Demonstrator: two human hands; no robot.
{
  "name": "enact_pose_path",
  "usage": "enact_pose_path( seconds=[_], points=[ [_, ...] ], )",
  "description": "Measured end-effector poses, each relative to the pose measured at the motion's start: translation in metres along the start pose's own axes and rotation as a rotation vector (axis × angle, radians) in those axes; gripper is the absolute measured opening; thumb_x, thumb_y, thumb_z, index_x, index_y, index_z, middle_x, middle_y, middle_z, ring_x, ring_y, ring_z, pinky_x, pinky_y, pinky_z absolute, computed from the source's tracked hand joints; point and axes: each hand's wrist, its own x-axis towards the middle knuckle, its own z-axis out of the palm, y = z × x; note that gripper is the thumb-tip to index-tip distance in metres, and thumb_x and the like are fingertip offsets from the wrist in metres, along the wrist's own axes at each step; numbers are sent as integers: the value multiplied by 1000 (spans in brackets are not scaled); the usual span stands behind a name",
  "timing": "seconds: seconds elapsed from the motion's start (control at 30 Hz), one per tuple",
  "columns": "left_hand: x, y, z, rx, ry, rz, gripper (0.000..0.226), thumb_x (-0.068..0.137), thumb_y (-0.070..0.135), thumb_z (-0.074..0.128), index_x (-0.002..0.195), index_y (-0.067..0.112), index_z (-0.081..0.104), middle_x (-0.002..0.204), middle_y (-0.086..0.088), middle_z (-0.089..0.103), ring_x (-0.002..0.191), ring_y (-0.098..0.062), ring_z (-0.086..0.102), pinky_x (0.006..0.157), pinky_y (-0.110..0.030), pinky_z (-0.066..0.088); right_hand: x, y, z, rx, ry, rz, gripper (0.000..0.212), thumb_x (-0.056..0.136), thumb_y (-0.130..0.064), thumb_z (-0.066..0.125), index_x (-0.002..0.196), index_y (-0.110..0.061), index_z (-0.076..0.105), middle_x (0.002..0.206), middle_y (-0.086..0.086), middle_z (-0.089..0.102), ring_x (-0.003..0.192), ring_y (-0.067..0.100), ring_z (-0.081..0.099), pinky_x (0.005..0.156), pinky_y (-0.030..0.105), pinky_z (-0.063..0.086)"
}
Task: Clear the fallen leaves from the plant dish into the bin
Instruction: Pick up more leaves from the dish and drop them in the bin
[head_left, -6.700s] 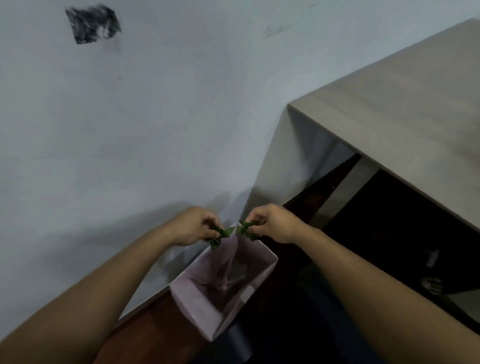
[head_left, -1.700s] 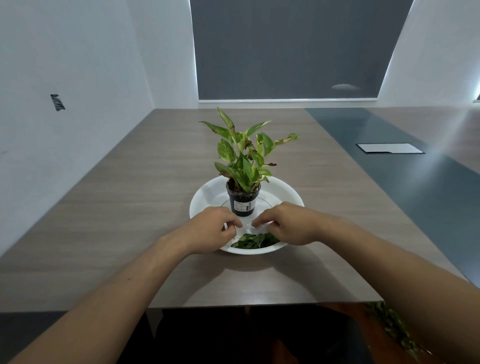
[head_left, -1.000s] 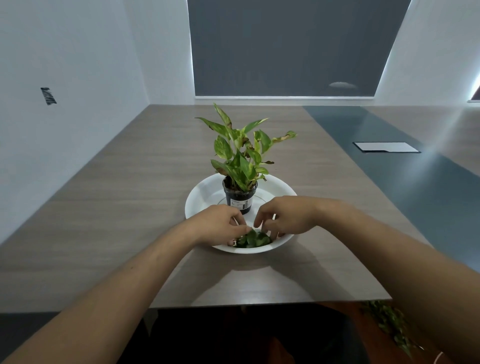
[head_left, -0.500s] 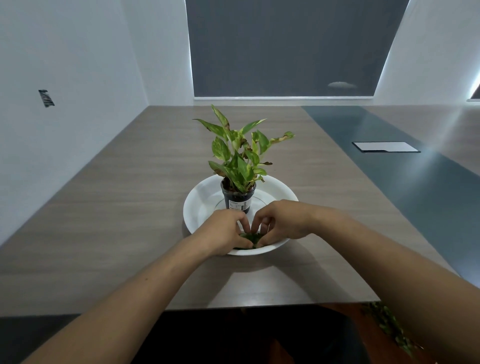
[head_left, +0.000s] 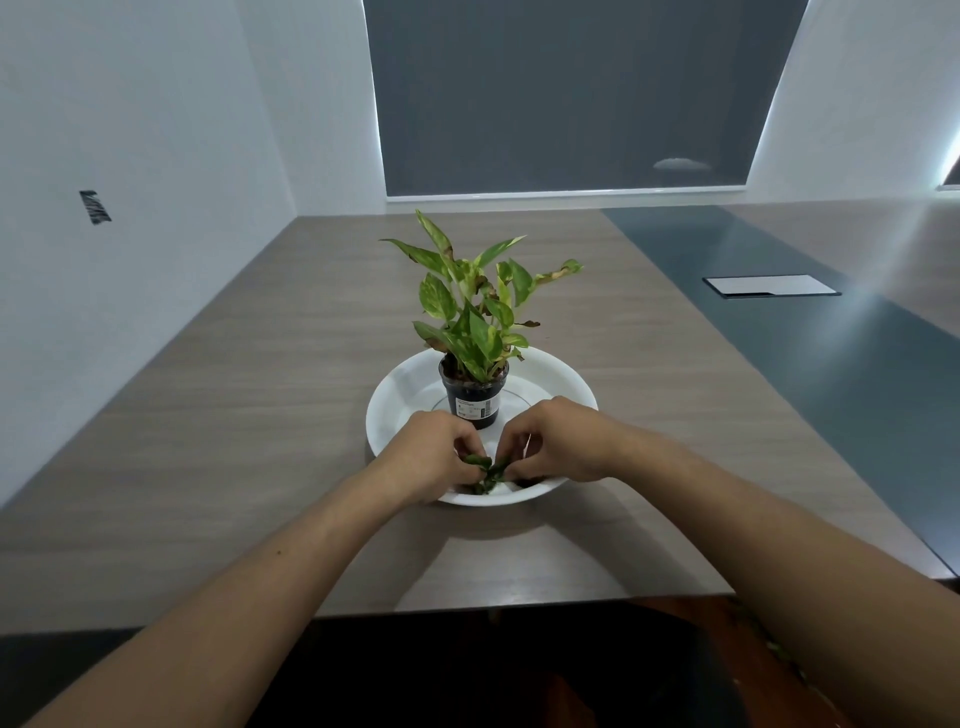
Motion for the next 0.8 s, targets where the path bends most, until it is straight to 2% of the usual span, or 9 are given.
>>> enact_pose_path(
  seconds=[0.13, 0.23, 0.3, 0.37, 0.47, 0.63, 0.8],
  points=[
    [0, -1, -6, -10, -12, -32, 12, 82, 21, 91, 90, 22, 82, 83, 13, 69, 71, -2, 63, 56, -8, 39, -3, 0, -2, -7, 12, -4, 13, 90, -30, 84, 103, -27, 84, 92, -12, 82, 89, 4, 72, 68, 9, 51],
    [-1, -3, -12, -32, 2, -55, 13, 80, 22, 92, 88, 23, 82, 90, 7, 77, 81, -8, 69, 60, -6, 45, -6, 2, -7, 62, 16, 28, 11, 90, -29, 85, 101, -28, 83, 86, -13, 82, 82, 2, 75, 77, 20, 60],
    [-1, -4, -17, -69, 18, -77, 14, 78, 23, 93, 83, 26, 81, 92, 4, 81, 86, -13, 73, 72, -17, 56, -7, 1, -13, 120, 31, 40, 8, 91, -26, 85, 99, -28, 83, 85, -12, 82, 76, 4, 78, 75, 19, 61],
    [-4, -4, -24, -110, 25, -96, 14, 78, 23, 94, 86, 24, 83, 91, 3, 82, 86, -13, 75, 81, -26, 59, -10, -1, -21, 154, 47, 41, 6, 92, -24, 84, 98, -26, 82, 84, -10, 83, 74, 5, 78, 70, 14, 57],
    [-7, -3, -34, -165, 48, -97, 16, 79, 21, 93, 91, 19, 84, 88, 1, 83, 86, -16, 80, 77, -20, 59, -13, -7, -31, 180, 64, 47, 5, 92, -24, 85, 96, -25, 81, 81, -10, 83, 74, 6, 79, 68, 12, 54],
    [-17, 1, -51, -209, 78, -89, 15, 81, 17, 92, 92, 14, 83, 84, -1, 85, 85, -17, 82, 70, -13, 56, -15, -22, -44, 155, 88, 29, 7, 93, -26, 85, 97, -23, 80, 85, -6, 83, 77, 9, 81, 77, 23, 61],
    [-41, -2, -70, -258, 125, -82, 13, 82, 17, 91, 92, 14, 83, 86, -3, 85, 80, -11, 79, 58, -4, 48, -12, -47, -45, 166, 93, -17, 11, 92, -26, 86, 101, -21, 81, 83, -7, 83, 75, 9, 80, 76, 23, 61]
  ],
)
